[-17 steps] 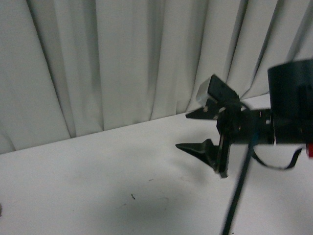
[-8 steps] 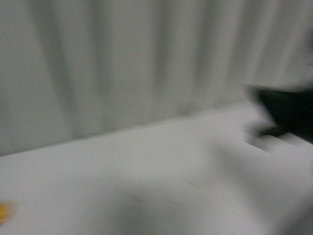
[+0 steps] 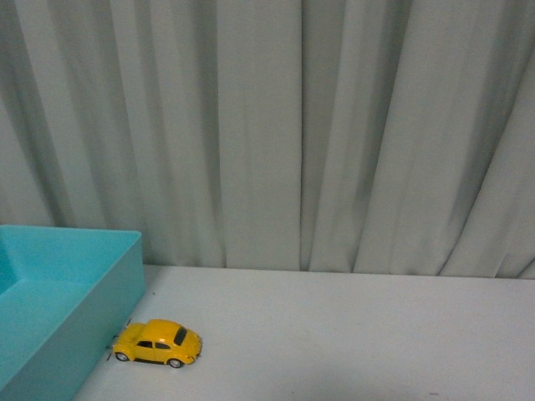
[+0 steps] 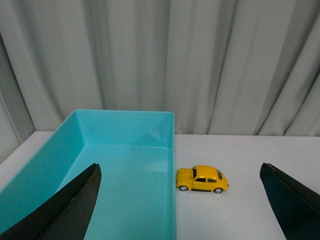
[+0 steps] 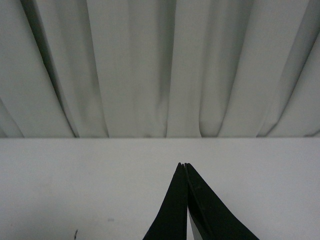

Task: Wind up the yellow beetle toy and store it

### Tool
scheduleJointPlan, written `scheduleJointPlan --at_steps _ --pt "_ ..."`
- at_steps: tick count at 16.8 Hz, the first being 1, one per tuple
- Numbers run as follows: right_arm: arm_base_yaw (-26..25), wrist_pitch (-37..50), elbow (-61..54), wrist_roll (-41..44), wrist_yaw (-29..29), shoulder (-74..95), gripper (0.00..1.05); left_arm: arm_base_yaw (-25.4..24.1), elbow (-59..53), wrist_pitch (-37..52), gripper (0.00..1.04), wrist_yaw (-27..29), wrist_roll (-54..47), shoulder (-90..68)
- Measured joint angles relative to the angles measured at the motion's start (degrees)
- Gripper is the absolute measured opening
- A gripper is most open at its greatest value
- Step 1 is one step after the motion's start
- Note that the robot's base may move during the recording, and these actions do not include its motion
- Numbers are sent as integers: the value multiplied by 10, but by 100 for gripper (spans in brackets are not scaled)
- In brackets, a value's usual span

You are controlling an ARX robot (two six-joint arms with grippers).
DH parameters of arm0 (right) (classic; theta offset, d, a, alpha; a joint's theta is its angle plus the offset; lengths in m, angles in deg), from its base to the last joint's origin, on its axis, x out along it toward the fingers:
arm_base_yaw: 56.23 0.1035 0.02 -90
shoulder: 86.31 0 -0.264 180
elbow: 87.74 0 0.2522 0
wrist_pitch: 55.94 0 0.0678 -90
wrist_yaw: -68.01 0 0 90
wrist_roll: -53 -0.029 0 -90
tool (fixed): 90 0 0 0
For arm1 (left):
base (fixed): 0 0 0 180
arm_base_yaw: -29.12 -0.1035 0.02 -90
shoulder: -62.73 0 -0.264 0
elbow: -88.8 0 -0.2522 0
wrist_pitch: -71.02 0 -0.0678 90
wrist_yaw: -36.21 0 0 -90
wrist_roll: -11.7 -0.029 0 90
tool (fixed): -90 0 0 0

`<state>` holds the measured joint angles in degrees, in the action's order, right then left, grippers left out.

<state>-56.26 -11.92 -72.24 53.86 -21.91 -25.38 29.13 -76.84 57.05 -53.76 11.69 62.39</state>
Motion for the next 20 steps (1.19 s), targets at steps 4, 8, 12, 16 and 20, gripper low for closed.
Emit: scheduleJointPlan --at_steps 4,8,12,16,20 --pt "0 -156 -3 0 -1 -171 2 0 0 0 98 0 0 0" --pt "0 -254 -11 0 -1 -282 2 0 0 0 98 0 0 0" --pt "0 -335 -11 0 -1 -366 2 0 0 0 98 0 0 0" --pt "0 -399 -11 0 -1 -432 2 0 0 0 98 0 0 0" --pt "0 -449 -11 0 -1 -483 2 0 0 0 98 0 0 0"
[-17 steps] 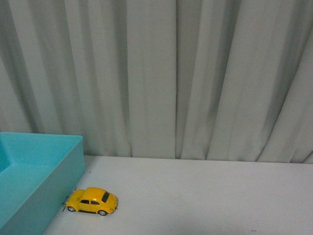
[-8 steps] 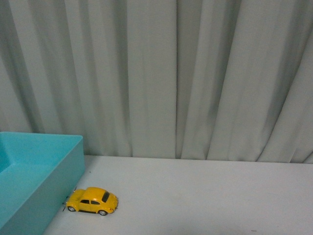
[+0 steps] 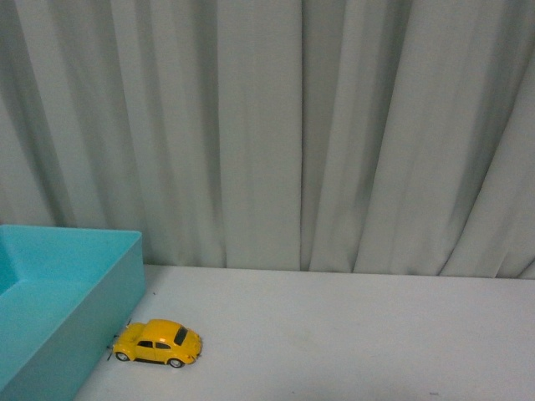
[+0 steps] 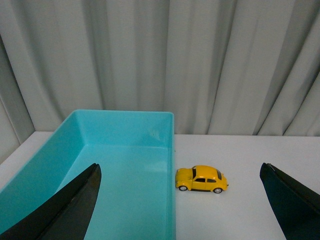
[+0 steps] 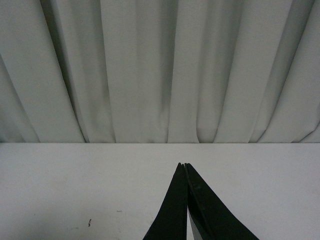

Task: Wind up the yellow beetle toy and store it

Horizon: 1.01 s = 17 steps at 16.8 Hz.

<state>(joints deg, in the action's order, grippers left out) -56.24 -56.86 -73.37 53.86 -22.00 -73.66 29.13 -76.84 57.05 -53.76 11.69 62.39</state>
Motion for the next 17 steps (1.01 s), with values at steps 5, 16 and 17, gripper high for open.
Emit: scheduleJointPlan --at_steps 5,16,17 --pt "0 -134 0 0 0 -108 2 0 0 0 98 1 0 0" --pt "0 -131 0 0 0 -125 70 0 0 0 98 0 0 0" --pt "0 -131 0 0 0 -125 81 0 0 0 98 0 0 0"
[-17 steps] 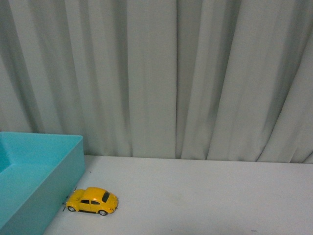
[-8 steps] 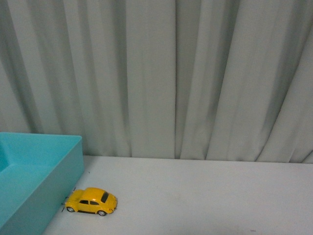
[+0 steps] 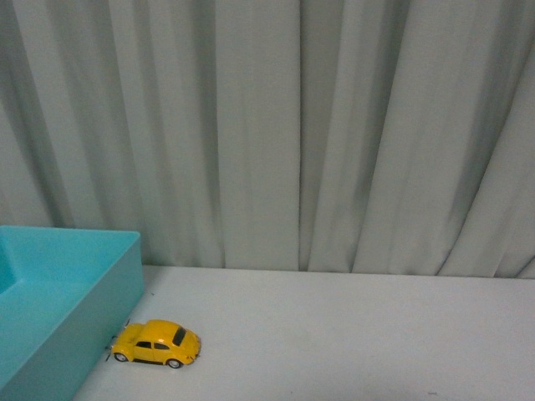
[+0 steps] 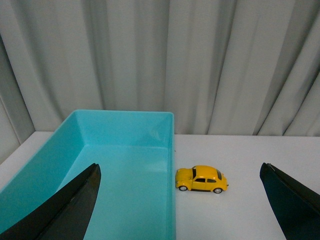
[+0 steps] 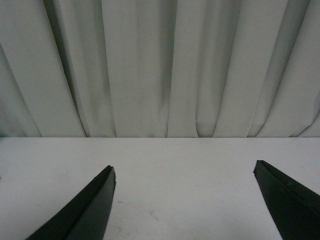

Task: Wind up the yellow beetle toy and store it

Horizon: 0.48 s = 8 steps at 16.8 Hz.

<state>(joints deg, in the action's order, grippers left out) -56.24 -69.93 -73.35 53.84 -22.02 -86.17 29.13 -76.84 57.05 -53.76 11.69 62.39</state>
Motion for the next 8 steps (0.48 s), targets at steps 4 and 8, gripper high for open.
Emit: scheduleJointPlan --at_steps 4,8 --pt "0 0 0 0 0 0 98 0 0 0 98 0 0 0" --pt "0 1 0 0 0 0 98 9 188 69 98 83 205 -484"
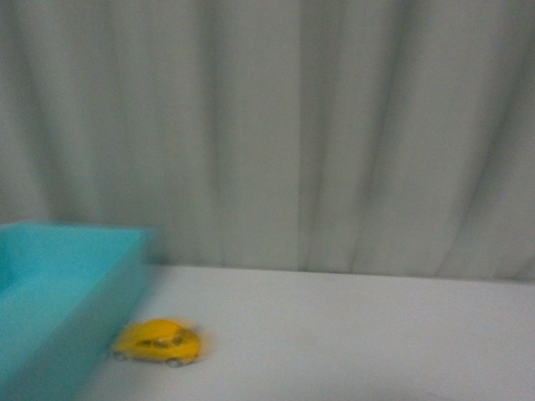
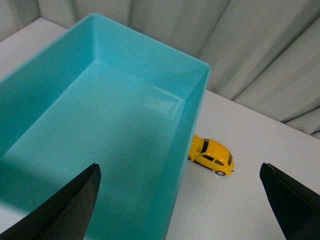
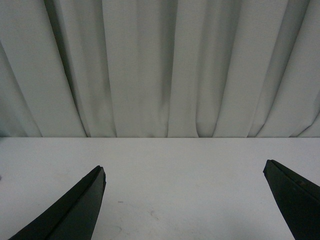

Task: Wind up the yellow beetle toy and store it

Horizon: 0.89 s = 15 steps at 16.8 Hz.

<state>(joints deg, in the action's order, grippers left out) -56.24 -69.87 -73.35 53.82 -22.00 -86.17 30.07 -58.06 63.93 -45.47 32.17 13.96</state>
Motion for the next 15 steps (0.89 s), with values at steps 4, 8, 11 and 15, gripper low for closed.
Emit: scheduleJointPlan --at_steps 4,8,11,15 --pt "0 -1 0 0 0 1 98 28 119 87 98 -7 -54 -240" --pt "0 -1 0 0 0 1 98 71 299 80 98 -40 -202 -410" --pt "0 -1 0 0 0 1 98 82 436 -16 98 -88 -384 -527" --pt "0 -1 0 0 0 1 98 110 529 -106 98 -124 -557 -593"
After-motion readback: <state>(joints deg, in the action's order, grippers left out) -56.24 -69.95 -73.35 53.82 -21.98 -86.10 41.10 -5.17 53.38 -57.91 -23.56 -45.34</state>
